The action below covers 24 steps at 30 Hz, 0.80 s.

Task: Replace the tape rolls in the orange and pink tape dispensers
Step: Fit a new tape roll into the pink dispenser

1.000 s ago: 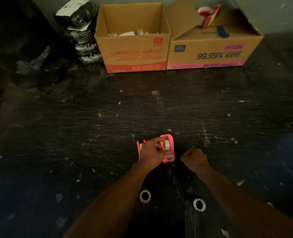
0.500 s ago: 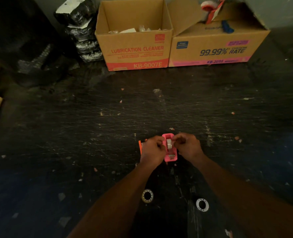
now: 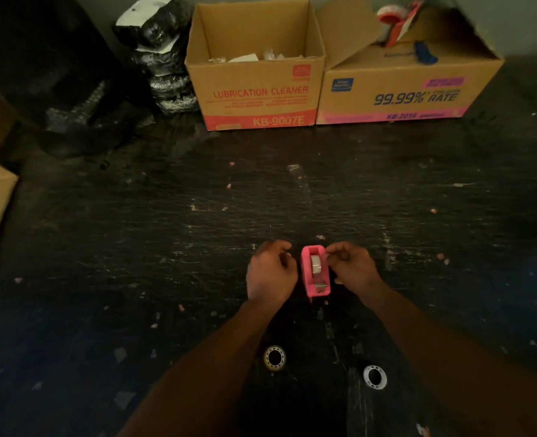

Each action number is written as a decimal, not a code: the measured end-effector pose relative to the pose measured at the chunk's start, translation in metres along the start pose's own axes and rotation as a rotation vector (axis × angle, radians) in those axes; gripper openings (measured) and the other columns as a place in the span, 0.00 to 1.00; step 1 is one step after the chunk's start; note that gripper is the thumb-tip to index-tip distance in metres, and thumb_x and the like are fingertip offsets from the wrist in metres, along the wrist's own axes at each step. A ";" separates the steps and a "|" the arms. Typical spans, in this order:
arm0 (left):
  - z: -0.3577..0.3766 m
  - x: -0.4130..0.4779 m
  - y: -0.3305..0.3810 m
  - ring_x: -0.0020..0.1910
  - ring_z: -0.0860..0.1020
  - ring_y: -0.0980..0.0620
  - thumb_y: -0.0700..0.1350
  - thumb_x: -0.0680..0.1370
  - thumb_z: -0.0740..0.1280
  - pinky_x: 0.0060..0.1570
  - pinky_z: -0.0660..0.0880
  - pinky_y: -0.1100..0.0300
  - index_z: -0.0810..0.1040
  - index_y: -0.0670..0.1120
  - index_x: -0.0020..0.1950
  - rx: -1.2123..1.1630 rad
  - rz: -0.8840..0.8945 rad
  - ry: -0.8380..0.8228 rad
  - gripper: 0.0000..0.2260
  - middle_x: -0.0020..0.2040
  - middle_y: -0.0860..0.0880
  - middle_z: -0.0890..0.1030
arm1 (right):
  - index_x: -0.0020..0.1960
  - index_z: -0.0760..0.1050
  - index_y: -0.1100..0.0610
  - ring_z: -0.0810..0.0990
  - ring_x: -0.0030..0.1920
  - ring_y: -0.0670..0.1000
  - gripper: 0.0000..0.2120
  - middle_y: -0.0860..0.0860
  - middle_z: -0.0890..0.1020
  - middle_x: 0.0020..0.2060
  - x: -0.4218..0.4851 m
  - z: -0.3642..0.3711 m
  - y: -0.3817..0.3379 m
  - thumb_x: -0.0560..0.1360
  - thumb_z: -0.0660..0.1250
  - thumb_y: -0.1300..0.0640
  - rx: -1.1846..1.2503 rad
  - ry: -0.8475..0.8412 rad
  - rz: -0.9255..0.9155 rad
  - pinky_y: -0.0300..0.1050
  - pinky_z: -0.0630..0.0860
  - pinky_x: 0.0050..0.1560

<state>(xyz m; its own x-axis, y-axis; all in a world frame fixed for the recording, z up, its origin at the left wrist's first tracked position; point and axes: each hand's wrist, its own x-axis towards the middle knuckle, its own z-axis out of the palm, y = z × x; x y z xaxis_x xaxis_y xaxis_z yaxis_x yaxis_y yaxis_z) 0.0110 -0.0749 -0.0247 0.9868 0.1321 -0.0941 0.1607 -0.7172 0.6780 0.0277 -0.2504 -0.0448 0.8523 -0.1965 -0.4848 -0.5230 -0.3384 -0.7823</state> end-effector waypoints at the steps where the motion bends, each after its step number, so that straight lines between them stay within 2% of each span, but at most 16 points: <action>1: -0.004 0.002 -0.006 0.55 0.82 0.51 0.43 0.78 0.68 0.56 0.80 0.55 0.80 0.49 0.63 0.013 -0.016 0.041 0.14 0.59 0.48 0.82 | 0.48 0.79 0.47 0.83 0.51 0.54 0.07 0.53 0.84 0.50 0.001 -0.001 -0.001 0.77 0.68 0.59 0.020 -0.004 0.024 0.59 0.84 0.50; 4: -0.014 0.007 -0.029 0.55 0.82 0.49 0.45 0.79 0.68 0.57 0.79 0.53 0.81 0.48 0.63 0.028 -0.153 0.069 0.13 0.59 0.45 0.83 | 0.51 0.78 0.48 0.83 0.52 0.56 0.08 0.56 0.83 0.55 0.004 0.000 -0.002 0.79 0.65 0.61 0.062 -0.027 0.072 0.53 0.83 0.43; 7: -0.018 0.006 -0.043 0.49 0.84 0.53 0.47 0.80 0.68 0.52 0.83 0.53 0.81 0.50 0.63 -0.026 -0.347 -0.054 0.12 0.54 0.48 0.85 | 0.49 0.78 0.46 0.84 0.54 0.57 0.10 0.57 0.83 0.56 0.005 0.002 -0.001 0.79 0.66 0.61 0.083 -0.048 0.102 0.56 0.84 0.45; 10: -0.016 0.007 -0.049 0.45 0.84 0.54 0.46 0.80 0.68 0.48 0.85 0.51 0.82 0.50 0.60 -0.141 -0.439 -0.110 0.10 0.51 0.50 0.85 | 0.47 0.77 0.45 0.84 0.54 0.57 0.11 0.57 0.83 0.55 0.007 0.005 0.000 0.78 0.67 0.61 0.071 -0.050 0.117 0.58 0.85 0.45; 14: -0.012 0.013 -0.048 0.47 0.85 0.52 0.43 0.80 0.68 0.47 0.85 0.49 0.83 0.49 0.59 -0.215 -0.456 -0.108 0.09 0.52 0.49 0.84 | 0.46 0.78 0.45 0.84 0.54 0.58 0.11 0.56 0.83 0.55 0.006 0.004 0.000 0.78 0.67 0.62 0.071 -0.045 0.124 0.60 0.85 0.46; 19: -0.010 0.019 -0.048 0.47 0.84 0.53 0.43 0.79 0.68 0.48 0.85 0.50 0.83 0.50 0.59 -0.218 -0.419 -0.117 0.09 0.52 0.49 0.85 | 0.53 0.79 0.49 0.83 0.55 0.57 0.09 0.55 0.82 0.55 0.008 0.005 0.002 0.78 0.66 0.61 0.044 -0.039 0.128 0.62 0.84 0.49; 24: -0.010 0.019 -0.047 0.47 0.85 0.53 0.44 0.80 0.68 0.50 0.85 0.50 0.83 0.51 0.57 -0.167 -0.386 -0.115 0.08 0.51 0.50 0.85 | 0.47 0.78 0.46 0.84 0.54 0.58 0.11 0.56 0.83 0.55 0.009 0.005 0.003 0.78 0.66 0.62 0.060 -0.053 0.129 0.63 0.84 0.48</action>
<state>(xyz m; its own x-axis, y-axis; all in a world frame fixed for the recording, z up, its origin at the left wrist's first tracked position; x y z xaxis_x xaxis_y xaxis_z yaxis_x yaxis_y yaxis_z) 0.0218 -0.0321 -0.0513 0.8524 0.2848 -0.4385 0.5221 -0.5080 0.6850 0.0340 -0.2487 -0.0538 0.7770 -0.1857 -0.6015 -0.6292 -0.2580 -0.7332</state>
